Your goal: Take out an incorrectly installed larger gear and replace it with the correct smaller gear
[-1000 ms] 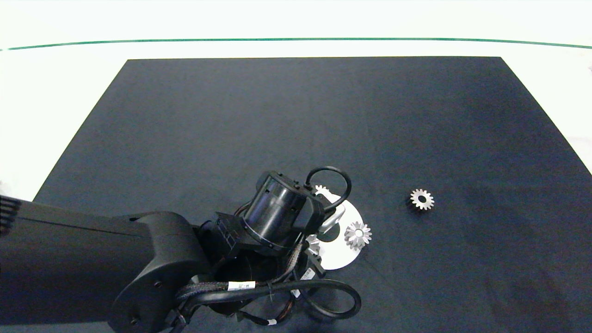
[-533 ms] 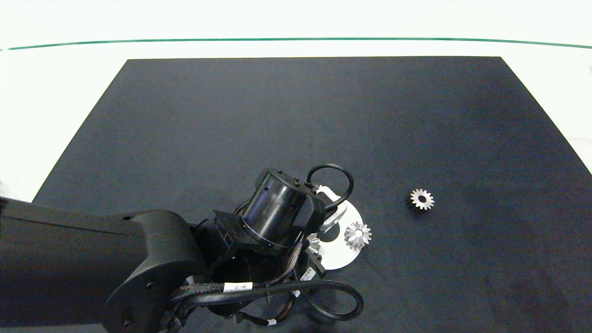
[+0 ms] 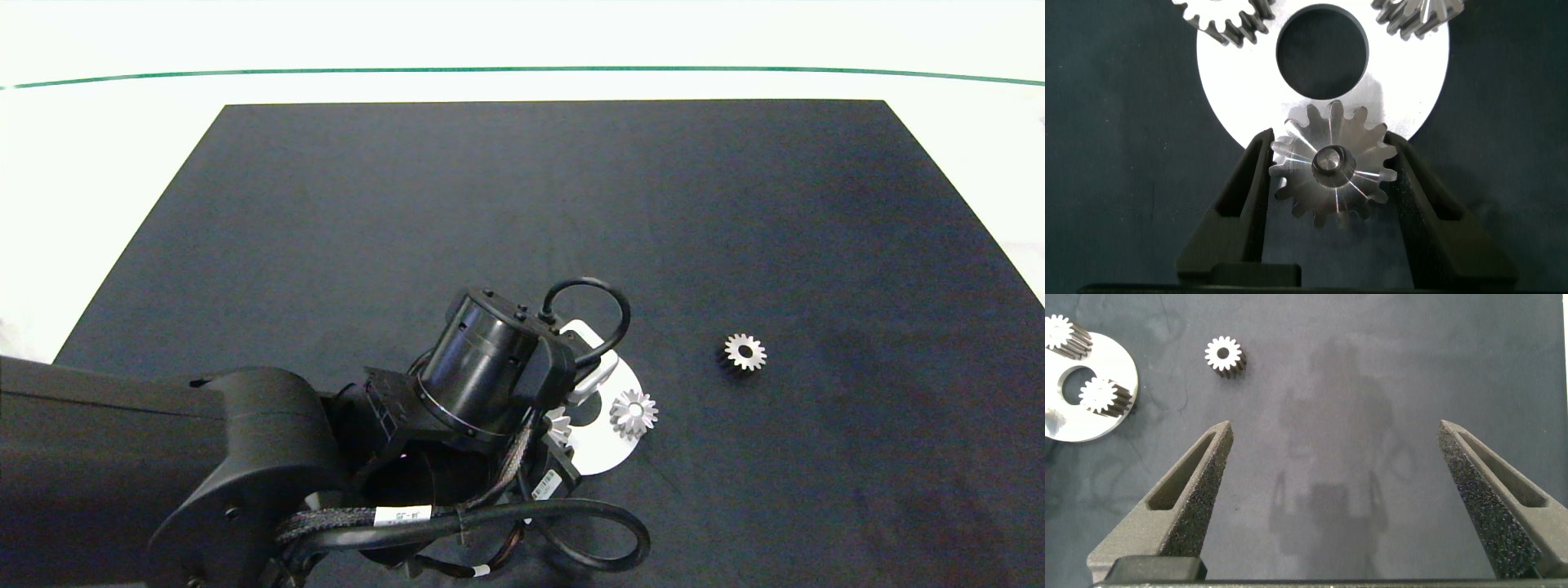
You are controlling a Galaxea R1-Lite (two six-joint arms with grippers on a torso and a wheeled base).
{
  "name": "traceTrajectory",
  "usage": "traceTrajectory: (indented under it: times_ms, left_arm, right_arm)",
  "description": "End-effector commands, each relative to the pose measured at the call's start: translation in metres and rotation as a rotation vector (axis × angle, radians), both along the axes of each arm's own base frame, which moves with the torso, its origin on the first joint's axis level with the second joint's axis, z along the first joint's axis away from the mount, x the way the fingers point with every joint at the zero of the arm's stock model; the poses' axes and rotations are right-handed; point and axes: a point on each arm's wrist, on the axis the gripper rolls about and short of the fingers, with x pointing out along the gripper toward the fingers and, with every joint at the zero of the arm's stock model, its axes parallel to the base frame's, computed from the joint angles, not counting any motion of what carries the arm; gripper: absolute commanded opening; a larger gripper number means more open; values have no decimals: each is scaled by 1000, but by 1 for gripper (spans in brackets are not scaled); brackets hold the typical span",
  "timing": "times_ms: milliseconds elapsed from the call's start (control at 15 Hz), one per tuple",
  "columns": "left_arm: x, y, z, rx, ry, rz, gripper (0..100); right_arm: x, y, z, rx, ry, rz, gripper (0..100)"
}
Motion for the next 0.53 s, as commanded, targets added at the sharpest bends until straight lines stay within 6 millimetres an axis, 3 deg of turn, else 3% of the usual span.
traceTrajectory:
  times_ms: [67,333,533]
  left_arm:
    - [-3,5,9,-23,-18,6,25]
    - [-4,15,19,-48,-34,22,25]
    - [3,33,23,-56,-44,82,25]
  right_arm:
    - [0,0,0,0,0,1,100]
    - [0,0,1,0,0,1,100]
    - [1,0,1,0,1,1,100]
